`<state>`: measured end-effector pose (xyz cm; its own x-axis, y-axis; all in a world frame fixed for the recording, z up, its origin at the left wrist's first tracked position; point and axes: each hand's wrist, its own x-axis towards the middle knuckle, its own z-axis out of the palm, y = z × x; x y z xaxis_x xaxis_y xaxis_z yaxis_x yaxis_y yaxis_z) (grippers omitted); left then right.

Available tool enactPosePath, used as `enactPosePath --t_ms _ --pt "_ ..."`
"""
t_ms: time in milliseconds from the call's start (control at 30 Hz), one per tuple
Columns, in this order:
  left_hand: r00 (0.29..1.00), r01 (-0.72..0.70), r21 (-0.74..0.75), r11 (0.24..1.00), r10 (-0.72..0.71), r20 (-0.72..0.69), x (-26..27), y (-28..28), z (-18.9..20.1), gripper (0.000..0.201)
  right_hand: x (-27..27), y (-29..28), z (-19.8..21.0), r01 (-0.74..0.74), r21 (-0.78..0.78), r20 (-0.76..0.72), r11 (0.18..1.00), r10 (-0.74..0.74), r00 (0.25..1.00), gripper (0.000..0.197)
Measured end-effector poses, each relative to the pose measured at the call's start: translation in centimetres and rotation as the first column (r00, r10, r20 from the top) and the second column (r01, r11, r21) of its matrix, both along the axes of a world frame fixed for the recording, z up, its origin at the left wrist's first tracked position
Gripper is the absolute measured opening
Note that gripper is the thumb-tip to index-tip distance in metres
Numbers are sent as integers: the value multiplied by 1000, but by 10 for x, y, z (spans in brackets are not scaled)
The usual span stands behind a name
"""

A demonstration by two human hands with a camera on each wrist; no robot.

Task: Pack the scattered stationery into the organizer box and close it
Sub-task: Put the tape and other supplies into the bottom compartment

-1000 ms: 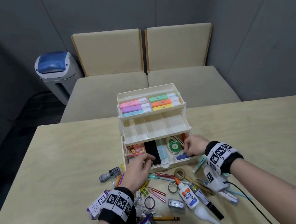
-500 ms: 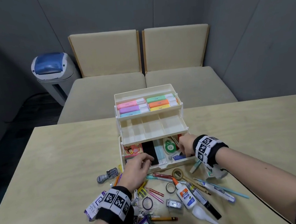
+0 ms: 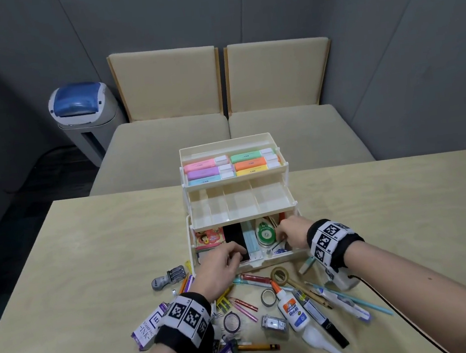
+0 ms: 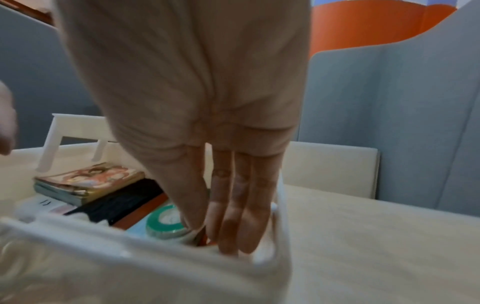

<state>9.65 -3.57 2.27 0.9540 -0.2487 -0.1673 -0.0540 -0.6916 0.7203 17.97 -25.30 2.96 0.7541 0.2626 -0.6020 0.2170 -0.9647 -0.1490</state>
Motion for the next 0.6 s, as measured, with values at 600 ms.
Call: enactPosePath --t_ms 600 --pt "911 86 57 995 -56 -409 70 -81 -12 11 -34 -41 7 286 313 253 906 -370 894 37"
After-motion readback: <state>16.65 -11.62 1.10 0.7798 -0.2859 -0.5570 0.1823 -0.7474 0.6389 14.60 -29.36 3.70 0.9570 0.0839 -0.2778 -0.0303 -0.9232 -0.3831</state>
